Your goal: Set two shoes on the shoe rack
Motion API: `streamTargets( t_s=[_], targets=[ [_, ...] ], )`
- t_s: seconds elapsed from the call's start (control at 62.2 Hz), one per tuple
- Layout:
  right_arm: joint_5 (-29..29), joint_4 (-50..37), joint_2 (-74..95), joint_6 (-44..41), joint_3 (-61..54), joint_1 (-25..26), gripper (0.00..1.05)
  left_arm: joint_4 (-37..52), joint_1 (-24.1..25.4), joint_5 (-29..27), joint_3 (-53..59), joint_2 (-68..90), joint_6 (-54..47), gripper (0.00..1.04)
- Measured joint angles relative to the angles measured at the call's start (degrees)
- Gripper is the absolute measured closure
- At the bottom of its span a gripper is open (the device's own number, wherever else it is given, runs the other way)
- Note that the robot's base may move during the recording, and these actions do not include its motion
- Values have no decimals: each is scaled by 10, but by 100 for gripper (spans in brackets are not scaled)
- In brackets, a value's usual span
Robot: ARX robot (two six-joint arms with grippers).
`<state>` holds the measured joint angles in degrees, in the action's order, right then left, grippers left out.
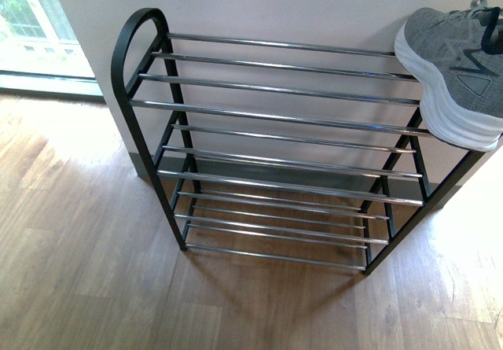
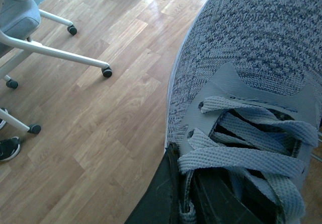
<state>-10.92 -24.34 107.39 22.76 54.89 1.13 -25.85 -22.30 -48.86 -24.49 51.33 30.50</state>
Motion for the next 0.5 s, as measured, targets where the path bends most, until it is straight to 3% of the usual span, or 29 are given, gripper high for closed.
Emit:
streamTargets(
  t_s=[0.225,0.37,0.498],
  targets=[
    [12,-1,6,6,0,-9,103,0,0,0,0,0,0,103],
    [36,25,2,-2,-1,-10,81,0,0,0,0,0,0,103],
    [114,111,-32,3,3,5,60,0,0,0,0,0,0,103]
  ],
)
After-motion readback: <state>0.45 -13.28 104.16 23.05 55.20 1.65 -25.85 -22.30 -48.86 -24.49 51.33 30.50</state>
